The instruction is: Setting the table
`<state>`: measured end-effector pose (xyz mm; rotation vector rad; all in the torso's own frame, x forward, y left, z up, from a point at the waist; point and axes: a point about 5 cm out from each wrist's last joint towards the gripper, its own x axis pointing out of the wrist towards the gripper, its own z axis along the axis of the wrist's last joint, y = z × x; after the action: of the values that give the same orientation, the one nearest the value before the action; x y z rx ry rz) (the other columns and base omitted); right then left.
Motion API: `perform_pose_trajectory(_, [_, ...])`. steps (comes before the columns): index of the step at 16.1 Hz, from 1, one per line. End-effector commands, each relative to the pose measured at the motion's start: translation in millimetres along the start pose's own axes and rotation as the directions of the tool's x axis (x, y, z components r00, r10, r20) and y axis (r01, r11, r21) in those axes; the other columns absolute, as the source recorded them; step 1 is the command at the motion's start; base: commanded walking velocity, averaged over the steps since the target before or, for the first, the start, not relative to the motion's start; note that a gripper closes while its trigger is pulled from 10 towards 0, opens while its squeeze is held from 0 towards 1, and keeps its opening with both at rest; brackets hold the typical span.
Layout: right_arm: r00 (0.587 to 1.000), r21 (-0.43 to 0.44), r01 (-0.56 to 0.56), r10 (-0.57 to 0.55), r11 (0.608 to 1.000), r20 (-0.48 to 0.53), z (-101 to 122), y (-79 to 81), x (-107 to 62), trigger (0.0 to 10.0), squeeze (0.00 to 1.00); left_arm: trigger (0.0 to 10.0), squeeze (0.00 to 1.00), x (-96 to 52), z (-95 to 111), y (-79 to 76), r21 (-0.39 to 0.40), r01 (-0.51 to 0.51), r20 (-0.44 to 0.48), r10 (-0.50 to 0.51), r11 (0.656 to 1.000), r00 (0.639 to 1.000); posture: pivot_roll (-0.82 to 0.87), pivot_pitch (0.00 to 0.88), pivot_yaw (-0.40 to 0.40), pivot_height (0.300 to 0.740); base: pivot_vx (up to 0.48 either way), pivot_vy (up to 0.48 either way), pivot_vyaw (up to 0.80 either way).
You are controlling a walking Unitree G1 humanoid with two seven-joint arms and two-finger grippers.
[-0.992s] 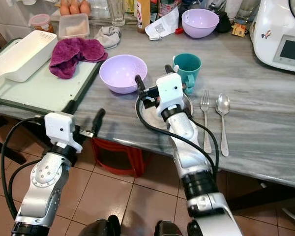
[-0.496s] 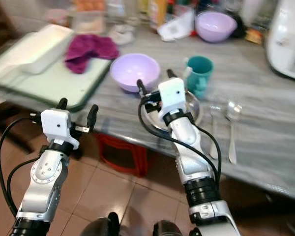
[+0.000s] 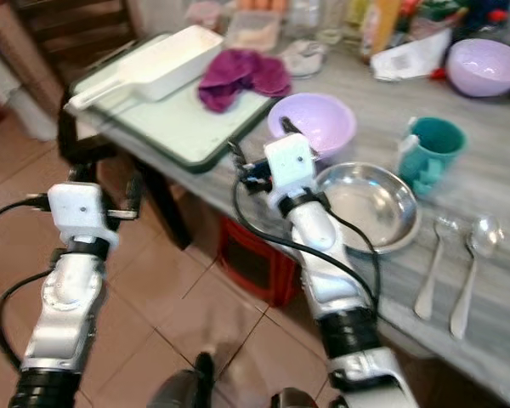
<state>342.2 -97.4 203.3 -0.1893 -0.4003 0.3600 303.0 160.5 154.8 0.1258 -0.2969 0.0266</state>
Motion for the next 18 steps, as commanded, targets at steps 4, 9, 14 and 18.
perform_pose_trajectory(4, [0.999, 0.012, -0.028, 0.027, 1.0, 0.022, 4, 11.9, 1.2, 10.0, 0.0, 10.0, 0.0, -0.3, -5, 9.4, 0.042, -0.046, -0.022, 0.047, 0.998, 0.999, -0.09, 0.194, 0.01, 0.74, 0.0, 0.0, 0.8])
perform_pose_trajectory(9, [0.999, 0.009, -0.038, 0.038, 0.999, 0.02, 3, 13.2, 1.1, 10.0, 0.0, 10.0, 0.0, 0.2, -8, 19.1, 0.105, -0.119, -0.019, 0.122, 0.987, 0.992, -0.09, 0.2, 0.006, 0.74, 0.0, 0.0, 0.8])
perform_pose_trajectory(14, [0.999, 0.01, -0.046, 0.046, 0.999, 0.018, 2, 15.7, 1.5, 10.0, 0.0, 10.0, 0.0, -0.9, -12, 28.2, 0.164, -0.184, -0.026, 0.191, 0.969, 0.981, -0.09, 0.199, 0.004, 0.74, 0.0, 0.0, 0.8])
perform_pose_trajectory(18, [0.999, 0.011, -0.042, 0.042, 0.999, 0.004, -2, 14.9, 0.5, 10.0, 0.0, 10.0, 0.0, -0.8, -14, 28.5, 0.18, -0.198, -0.026, 0.205, 0.964, 0.978, -0.09, 0.198, 0.005, 0.74, 0.0, 0.0, 0.8])
